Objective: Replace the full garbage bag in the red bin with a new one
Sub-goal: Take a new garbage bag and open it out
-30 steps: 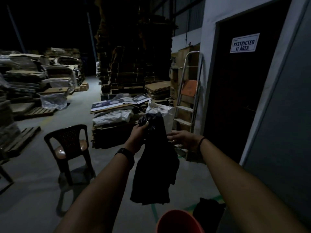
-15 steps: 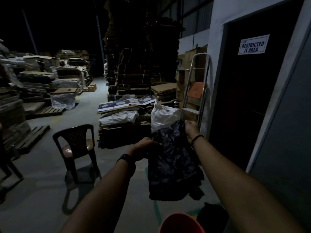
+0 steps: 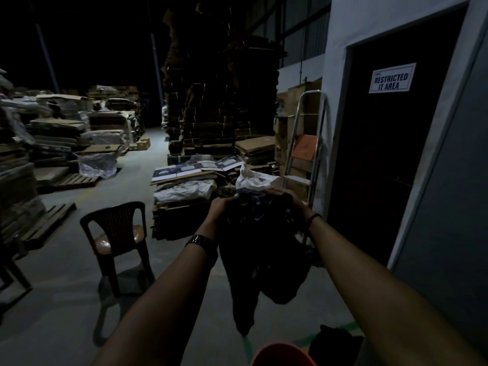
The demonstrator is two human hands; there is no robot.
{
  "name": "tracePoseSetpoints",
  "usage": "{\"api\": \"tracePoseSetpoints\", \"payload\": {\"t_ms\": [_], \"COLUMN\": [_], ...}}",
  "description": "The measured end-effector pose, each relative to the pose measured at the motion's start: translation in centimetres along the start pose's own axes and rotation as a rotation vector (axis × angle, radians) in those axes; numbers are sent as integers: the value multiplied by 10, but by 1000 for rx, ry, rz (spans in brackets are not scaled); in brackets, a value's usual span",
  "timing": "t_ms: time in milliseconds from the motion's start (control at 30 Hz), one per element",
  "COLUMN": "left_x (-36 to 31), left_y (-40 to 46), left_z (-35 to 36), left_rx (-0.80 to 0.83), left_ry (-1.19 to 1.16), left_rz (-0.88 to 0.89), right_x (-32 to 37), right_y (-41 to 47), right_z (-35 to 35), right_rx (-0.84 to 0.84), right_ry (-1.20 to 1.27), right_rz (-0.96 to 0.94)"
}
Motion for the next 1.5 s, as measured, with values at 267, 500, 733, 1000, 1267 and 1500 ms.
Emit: {"api": "tracePoseSetpoints", "payload": {"t_ms": [267,500,733,1000,1267,1500], "left_x": [-2,-10,-7,-12,-2,-4], "left_y": [-22,-44,-44,-20,-4,-13], "left_z": [17,41,58,33,-12,-5], "left_rx": [252,430,301,-63,-419,-437], "left_ry": [-211,-48,354,236,305,454], "left_rz": [-64,-69,144,191,140,205], "right_x": [-6,-25,-28,-32,-58,-47], "right_y": [-10,14,18,15,-8,-8], "right_z": [10,-5,14,-5,-66,-49], "right_rx": [264,-368,-322,-273,-783,-549], "right_ry": [148,-20,132,-79,-214,-740], "right_rz": [92,111,243,225,348,300]}}
Point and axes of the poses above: each hand's wrist, its own y-axis towards the middle knuckle, its own z-axis out of the palm, x = y × z, the point moved 3 cm from there along y, towards the middle knuckle, and after that the axes turned 3 degrees about x, right-handed, at the moved point
